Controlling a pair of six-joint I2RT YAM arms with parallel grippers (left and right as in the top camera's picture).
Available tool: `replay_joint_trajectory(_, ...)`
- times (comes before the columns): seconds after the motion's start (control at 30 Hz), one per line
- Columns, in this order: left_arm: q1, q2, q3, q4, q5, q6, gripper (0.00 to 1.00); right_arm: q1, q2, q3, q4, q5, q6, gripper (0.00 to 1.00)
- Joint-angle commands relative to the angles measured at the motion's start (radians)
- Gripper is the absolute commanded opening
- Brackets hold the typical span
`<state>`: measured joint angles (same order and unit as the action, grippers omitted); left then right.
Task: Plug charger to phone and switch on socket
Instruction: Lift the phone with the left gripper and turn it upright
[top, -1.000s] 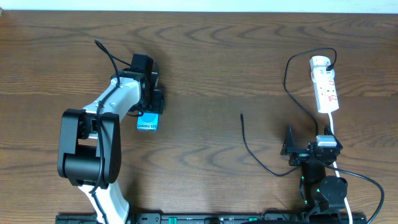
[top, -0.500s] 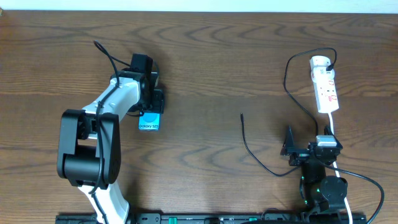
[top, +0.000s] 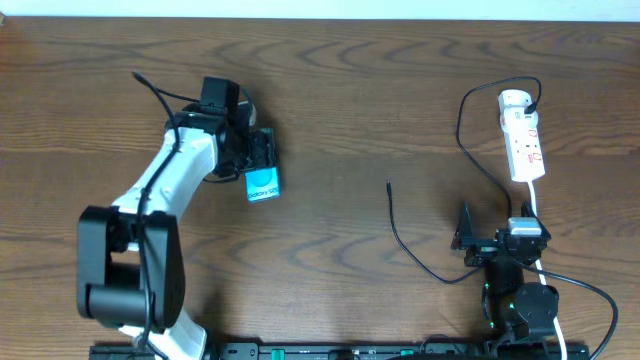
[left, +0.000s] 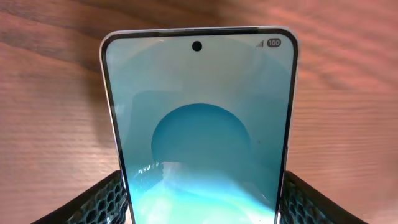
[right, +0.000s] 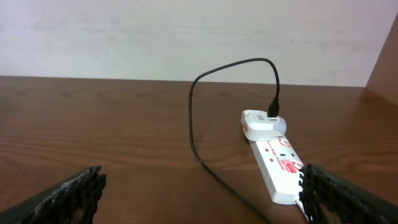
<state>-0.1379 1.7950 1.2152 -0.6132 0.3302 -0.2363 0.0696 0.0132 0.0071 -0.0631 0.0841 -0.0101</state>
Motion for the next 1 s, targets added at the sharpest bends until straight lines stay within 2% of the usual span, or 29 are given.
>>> replay_joint_trajectory(0.0,0.002,-0.069,-0.007,0.002,0.111,-0.202,0.07,0.003,0.000,-0.002,-0.002,0.011,0.013,0.99)
replay_joint_trajectory(0.17,0.002,-0.105,-0.007,0.002,0.197,-0.434,0.07,0.003,0.000,-0.002,-0.002,0.011,0.013,0.99)
replay_joint_trajectory(0.37,0.002,-0.110,-0.007,0.002,0.388,-0.706,0.07,0.003,0.000,-0.002,-0.002,0.011,0.013,0.99)
replay_joint_trajectory(0.83,0.032,-0.110,-0.007,0.002,0.851,-1.136,0.07,0.003,0.000,-0.002,-0.002,0.011,0.013,0.99)
replay_joint_trajectory(0.97,0.058,-0.110,-0.007,0.002,0.926,-1.176,0.07,0.003,0.000,-0.002,-0.002,0.011,0.013,0.99)
